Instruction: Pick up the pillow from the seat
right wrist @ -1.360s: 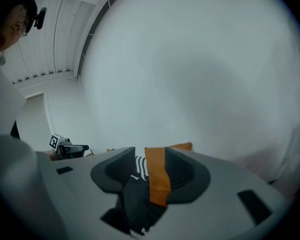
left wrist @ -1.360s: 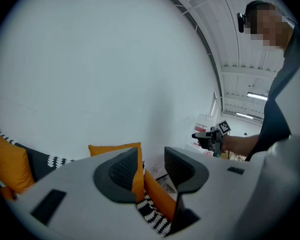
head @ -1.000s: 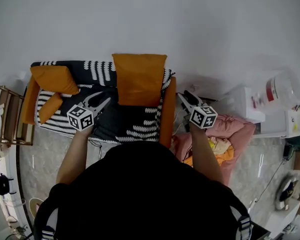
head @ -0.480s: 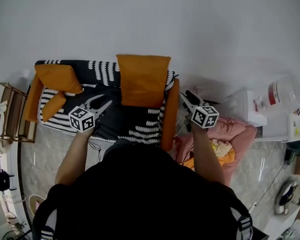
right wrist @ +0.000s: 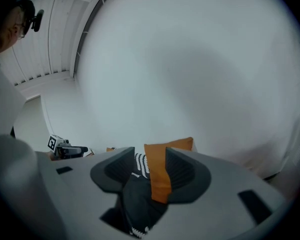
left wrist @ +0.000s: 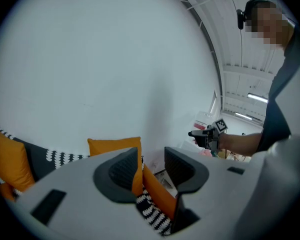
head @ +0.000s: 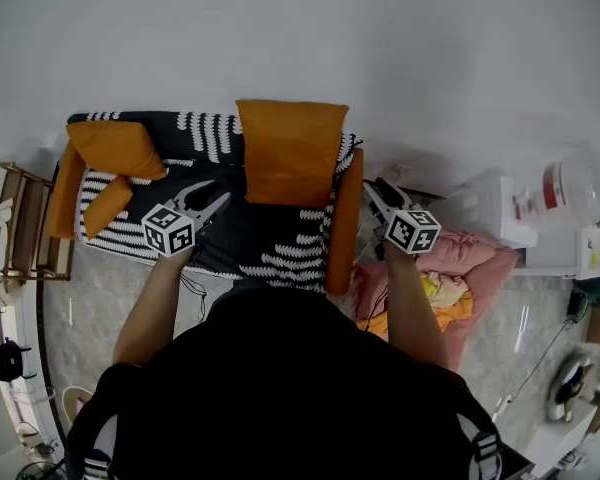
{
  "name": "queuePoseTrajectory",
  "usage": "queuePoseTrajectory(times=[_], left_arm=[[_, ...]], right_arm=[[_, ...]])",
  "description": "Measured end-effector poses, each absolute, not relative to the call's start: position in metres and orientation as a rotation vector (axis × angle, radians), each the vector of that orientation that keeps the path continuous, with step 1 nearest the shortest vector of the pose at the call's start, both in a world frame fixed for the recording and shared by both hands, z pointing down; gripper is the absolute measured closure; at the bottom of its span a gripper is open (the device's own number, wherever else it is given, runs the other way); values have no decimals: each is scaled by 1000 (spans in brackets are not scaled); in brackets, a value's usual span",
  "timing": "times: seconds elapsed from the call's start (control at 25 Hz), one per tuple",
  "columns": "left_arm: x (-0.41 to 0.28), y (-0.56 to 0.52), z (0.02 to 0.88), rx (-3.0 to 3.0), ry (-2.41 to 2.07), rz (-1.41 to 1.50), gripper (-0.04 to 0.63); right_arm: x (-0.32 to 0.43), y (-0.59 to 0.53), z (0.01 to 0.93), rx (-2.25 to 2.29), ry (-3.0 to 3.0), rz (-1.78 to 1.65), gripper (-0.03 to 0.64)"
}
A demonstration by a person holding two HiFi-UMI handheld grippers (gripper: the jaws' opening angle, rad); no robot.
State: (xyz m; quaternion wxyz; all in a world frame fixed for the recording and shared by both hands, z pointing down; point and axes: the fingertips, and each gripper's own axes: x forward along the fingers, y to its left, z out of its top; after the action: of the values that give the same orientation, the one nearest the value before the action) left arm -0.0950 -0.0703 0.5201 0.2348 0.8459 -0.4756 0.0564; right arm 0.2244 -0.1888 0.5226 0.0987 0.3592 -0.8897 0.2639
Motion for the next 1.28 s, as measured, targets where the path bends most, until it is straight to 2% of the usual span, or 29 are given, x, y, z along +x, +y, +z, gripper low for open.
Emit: queuePoseTrajectory(times=[1.28], left_arm=[[-144,-168,561,2302,-1184,165,422]], right_arm=[[202,-242,572,1191,-2466,851,420]])
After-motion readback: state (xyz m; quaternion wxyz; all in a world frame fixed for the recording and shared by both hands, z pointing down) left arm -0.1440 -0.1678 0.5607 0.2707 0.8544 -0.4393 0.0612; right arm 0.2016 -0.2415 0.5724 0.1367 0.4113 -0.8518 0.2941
